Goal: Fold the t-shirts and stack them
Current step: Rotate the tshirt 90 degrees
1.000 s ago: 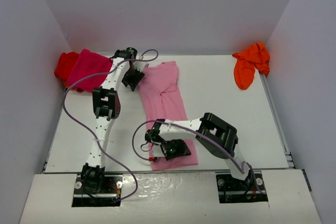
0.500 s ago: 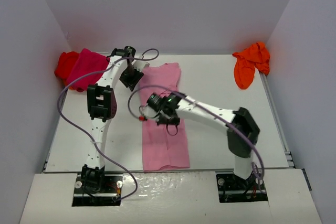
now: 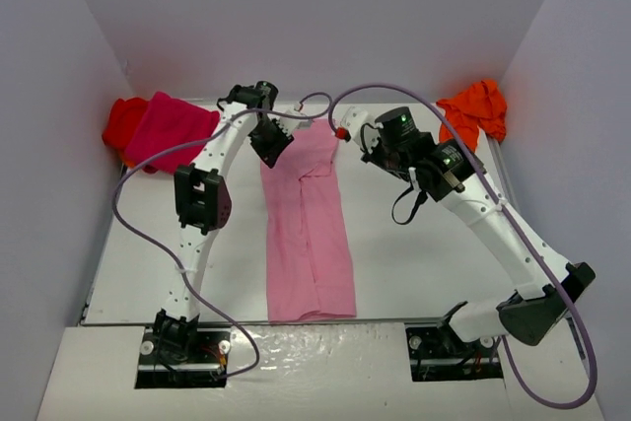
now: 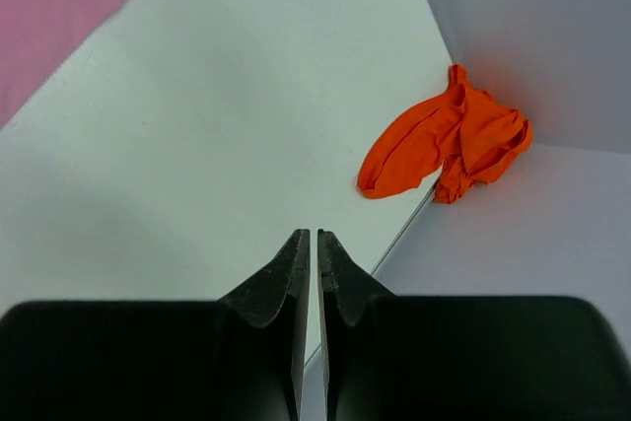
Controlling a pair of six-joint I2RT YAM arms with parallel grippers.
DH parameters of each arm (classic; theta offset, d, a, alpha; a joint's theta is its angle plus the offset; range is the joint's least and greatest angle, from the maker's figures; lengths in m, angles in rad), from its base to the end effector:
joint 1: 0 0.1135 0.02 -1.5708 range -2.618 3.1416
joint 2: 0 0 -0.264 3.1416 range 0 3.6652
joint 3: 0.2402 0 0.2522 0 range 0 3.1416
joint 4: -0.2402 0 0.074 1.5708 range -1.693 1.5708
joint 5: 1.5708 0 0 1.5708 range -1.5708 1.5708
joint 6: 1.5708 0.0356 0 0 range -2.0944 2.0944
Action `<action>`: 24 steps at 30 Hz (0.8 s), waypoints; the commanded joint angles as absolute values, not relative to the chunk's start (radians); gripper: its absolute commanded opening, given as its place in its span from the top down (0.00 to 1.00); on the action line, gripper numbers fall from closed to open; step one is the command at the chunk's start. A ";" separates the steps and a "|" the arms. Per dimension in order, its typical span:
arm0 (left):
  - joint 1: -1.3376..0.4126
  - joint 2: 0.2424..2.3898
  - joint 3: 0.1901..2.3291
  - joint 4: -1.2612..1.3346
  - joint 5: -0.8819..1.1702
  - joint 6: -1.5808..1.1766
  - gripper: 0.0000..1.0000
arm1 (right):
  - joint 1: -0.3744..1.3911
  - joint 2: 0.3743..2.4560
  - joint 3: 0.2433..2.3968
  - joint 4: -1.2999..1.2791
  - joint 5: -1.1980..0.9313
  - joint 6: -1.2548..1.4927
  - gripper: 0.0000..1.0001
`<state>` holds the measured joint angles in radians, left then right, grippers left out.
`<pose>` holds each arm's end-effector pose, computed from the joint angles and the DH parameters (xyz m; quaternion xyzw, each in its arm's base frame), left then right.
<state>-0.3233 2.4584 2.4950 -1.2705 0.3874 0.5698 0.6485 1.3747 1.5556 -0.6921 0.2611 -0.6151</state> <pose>0.4724 -0.1725 0.2481 0.4469 0.8586 -0.1681 0.1866 0.2393 0.1698 0.4225 -0.4522 0.7293 -0.1040 0.5029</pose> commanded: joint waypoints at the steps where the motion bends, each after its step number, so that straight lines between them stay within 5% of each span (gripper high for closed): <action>1: -0.341 2.563 2.637 -1.481 0.471 0.711 0.86 | 0.624 1.385 1.500 -0.676 0.215 -0.585 0.94; 12: -0.351 2.674 2.631 -1.484 0.421 0.770 0.85 | 0.589 1.395 1.491 -0.677 0.151 -0.568 0.94; 15: -0.347 2.709 2.641 -1.269 0.186 0.616 0.77 | 0.583 1.397 1.481 -0.675 0.131 -0.569 0.94; 17: -0.348 2.757 2.713 -1.185 0.059 0.567 0.58 | 0.576 1.398 1.474 -0.674 0.121 -0.567 0.94; 24: -0.364 2.783 2.764 -0.892 -0.139 0.495 0.41 | 0.557 1.419 1.428 -0.649 0.101 -0.571 0.95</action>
